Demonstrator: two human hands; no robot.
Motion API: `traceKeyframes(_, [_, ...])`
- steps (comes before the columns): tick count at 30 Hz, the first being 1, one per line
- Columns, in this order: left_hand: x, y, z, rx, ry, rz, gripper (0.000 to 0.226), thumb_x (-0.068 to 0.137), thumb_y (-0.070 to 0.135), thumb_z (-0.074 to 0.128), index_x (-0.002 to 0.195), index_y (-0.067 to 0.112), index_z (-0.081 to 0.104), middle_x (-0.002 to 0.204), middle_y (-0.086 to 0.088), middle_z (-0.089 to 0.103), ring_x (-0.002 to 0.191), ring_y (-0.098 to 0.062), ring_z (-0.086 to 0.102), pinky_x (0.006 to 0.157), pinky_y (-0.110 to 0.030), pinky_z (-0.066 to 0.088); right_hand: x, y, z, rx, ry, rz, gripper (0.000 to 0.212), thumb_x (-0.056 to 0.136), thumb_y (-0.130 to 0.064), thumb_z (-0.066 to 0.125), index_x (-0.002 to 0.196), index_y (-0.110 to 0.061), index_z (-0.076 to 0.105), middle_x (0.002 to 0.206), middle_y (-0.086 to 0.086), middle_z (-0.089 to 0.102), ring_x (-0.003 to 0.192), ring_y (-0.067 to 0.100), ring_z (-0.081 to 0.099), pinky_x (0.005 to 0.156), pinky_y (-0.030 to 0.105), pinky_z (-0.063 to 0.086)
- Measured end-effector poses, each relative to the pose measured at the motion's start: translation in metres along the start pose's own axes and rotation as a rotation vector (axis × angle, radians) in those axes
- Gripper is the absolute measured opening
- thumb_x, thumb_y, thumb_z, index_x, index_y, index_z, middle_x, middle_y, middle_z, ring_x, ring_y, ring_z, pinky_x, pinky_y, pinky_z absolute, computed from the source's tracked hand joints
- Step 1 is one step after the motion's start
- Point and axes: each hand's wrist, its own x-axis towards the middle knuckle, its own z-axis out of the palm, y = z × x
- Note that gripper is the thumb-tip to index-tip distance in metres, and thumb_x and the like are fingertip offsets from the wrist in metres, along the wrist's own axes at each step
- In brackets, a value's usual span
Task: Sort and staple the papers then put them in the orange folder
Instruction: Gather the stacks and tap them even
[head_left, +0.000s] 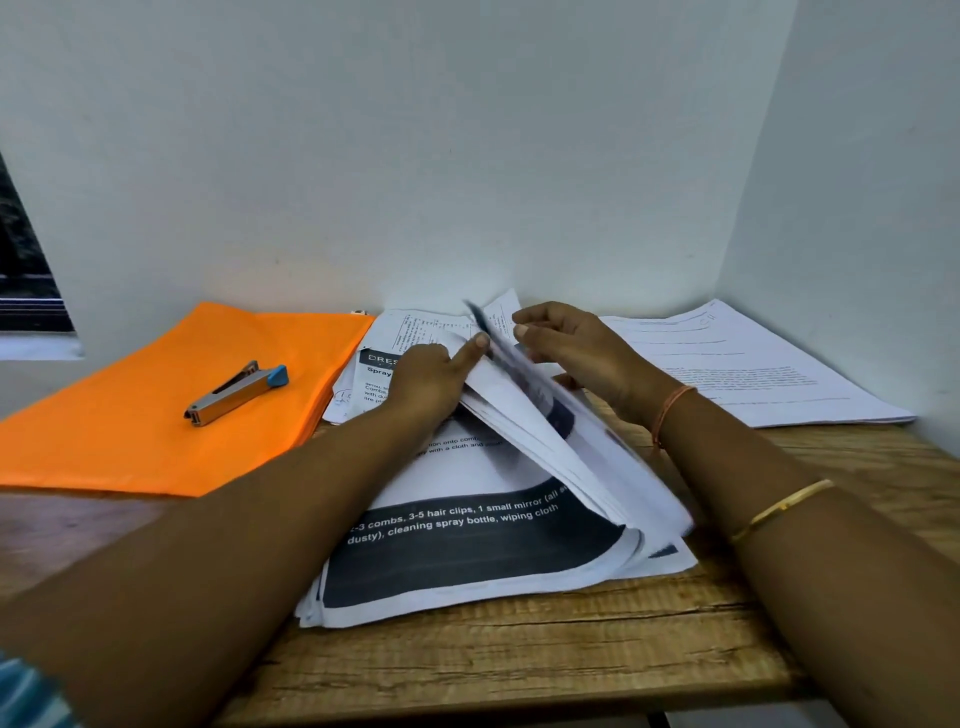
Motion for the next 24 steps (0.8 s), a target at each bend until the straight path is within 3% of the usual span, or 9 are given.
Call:
traceKeyframes(4, [0.002,-0.002,0.002,0.1,-0.002,0.017,0.049,0.097,0.043,0.042,0.06,0.013,0.03,0.063,-0.003,0.036,0.057,-0.013,0.032,0.051,-0.028,0.021,0.003,0.001,-0.003,-0.118,0.085,0.072,0.036,0.093,-0.037,0.054,0.122,-0.015,0.056,0.118,0.001,0.062,0.105,0.016,0.059,0.08,0.025,0.045])
traceKeyframes(6, [0.003,-0.005,0.003,0.123,-0.007,0.015,0.044,0.096,0.04,0.045,0.063,0.013,0.032,0.069,-0.003,0.04,0.065,-0.016,0.038,0.052,-0.027,0.023,0.003,0.003,-0.006,-0.138,0.088,0.118,0.025,0.093,-0.025,0.053,0.108,-0.006,0.06,0.103,0.002,0.063,0.088,0.016,0.058,0.071,0.025,0.044])
traceKeyframes(9, [0.006,-0.008,0.005,0.067,0.017,-0.017,0.031,0.09,0.035,0.058,0.09,0.006,0.049,0.103,-0.012,0.053,0.095,-0.027,0.052,0.069,-0.028,0.037,0.002,0.006,-0.009,-0.146,0.109,0.16,0.009,0.088,-0.008,0.048,0.087,-0.014,0.054,0.087,0.006,0.05,0.077,0.017,0.045,0.065,0.027,0.037])
traceKeyframes(12, [0.008,-0.01,0.004,-0.136,0.026,-0.113,0.065,0.077,0.025,0.076,0.127,0.008,0.038,0.128,-0.011,0.047,0.117,-0.029,0.049,0.097,-0.038,0.044,-0.001,0.006,-0.013,-0.097,0.12,0.187,0.023,0.088,-0.003,0.044,0.069,-0.012,0.051,0.074,0.005,0.058,0.067,0.018,0.05,0.064,0.024,0.041])
traceKeyframes(16, [0.007,-0.012,0.001,-0.373,0.034,-0.139,0.098,0.068,0.007,0.082,0.139,0.025,0.019,0.133,-0.007,0.043,0.121,-0.026,0.044,0.104,-0.043,0.04,-0.007,0.002,-0.016,0.023,0.051,0.25,0.032,0.091,-0.003,0.045,0.064,-0.016,0.055,0.052,-0.003,0.057,0.047,0.009,0.05,0.043,0.017,0.04])
traceKeyframes(18, [0.006,-0.013,0.0,-0.422,-0.004,-0.142,0.079,0.069,0.003,0.08,0.131,0.025,0.037,0.125,-0.006,0.05,0.113,-0.024,0.05,0.1,-0.04,0.044,-0.005,0.002,-0.017,0.097,0.055,0.287,0.03,0.092,-0.003,0.047,0.065,-0.014,0.053,0.053,-0.001,0.054,0.045,0.01,0.048,0.044,0.021,0.039])
traceKeyframes(20, [0.005,-0.012,0.0,-0.413,-0.088,-0.157,0.034,0.074,0.002,0.075,0.101,0.019,0.062,0.111,-0.009,0.061,0.103,-0.026,0.059,0.095,-0.037,0.049,-0.003,0.002,-0.018,0.163,0.038,0.314,0.029,0.093,-0.004,0.049,0.066,-0.014,0.053,0.046,-0.003,0.054,0.042,0.01,0.048,0.044,0.021,0.039])
traceKeyframes(22, [0.002,-0.01,0.001,-0.368,-0.148,-0.143,0.012,0.08,0.004,0.071,0.083,0.014,0.068,0.097,-0.011,0.067,0.094,-0.024,0.063,0.093,-0.035,0.051,-0.002,0.004,-0.018,0.233,0.002,0.335,0.026,0.093,-0.008,0.051,0.069,-0.014,0.055,0.044,-0.005,0.055,0.042,0.01,0.05,0.044,0.02,0.042])
traceKeyframes(24, [0.001,-0.009,0.002,-0.318,-0.151,-0.117,0.005,0.083,0.007,0.069,0.087,0.01,0.07,0.094,-0.01,0.068,0.092,-0.021,0.063,0.094,-0.032,0.05,-0.001,0.004,-0.015,0.265,-0.025,0.354,0.023,0.094,-0.011,0.051,0.072,-0.014,0.056,0.048,-0.004,0.056,0.041,0.009,0.051,0.041,0.017,0.042])
